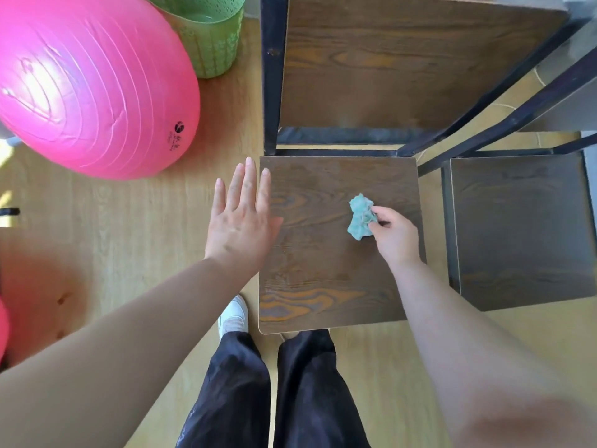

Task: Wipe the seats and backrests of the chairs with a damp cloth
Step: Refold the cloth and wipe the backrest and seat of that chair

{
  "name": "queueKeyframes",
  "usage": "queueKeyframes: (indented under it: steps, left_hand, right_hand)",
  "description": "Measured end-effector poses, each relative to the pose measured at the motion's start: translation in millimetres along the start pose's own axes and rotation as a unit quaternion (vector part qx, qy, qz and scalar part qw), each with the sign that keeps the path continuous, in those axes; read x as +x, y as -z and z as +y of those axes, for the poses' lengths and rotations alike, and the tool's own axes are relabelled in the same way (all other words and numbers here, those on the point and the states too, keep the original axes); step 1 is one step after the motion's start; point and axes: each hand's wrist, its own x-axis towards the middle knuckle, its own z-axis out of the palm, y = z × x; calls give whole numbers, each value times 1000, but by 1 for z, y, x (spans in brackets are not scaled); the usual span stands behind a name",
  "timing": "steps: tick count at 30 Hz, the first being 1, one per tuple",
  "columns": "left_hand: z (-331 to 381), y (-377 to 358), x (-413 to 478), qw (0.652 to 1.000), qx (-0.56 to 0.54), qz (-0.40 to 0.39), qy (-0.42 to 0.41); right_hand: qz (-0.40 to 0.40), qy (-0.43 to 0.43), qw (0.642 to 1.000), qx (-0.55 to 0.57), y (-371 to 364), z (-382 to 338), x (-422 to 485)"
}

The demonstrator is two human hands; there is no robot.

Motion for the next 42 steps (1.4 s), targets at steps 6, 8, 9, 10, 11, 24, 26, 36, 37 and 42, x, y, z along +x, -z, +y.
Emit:
queueKeyframes:
  steps: [6,8,9,10,11,24,26,36,37,42]
  left_hand:
    - [17,-3,0,1000,10,-11,-15]
    - [22,-5,0,1000,6,-9,-15]
    - [24,-6,0,1000,4,-8,-15]
    - [27,-8,0,1000,4,-7,-16]
    - [29,-10,0,1000,5,-6,-17]
    - [40,-31,7,1000,12,-27,-2]
    - [39,-32,8,1000,5,-29,0]
    - [26,-36,24,999,6,-44,28]
    - [24,-36,26,998,9,-46,31]
    - [8,-37,38,998,28,-48,39]
  right_hand:
    - [31,49,996,-74,-13,-2,-2]
    - [1,61,991,-116,-20,-8,-6]
    - [-7,67,987,-148,-24,-9,-7]
    - [-7,71,981,-179,-28,-10,-7]
    - [-2,68,977,-203,-31,-11,-7]
    - [30,52,988,-140,-26,-13,18]
    - [49,48,996,-63,-20,-13,28]
    - [167,-50,985,14,21,-36,111]
    - [173,-69,982,10,18,-38,117]
    - [173,-89,981,-12,-18,-59,112]
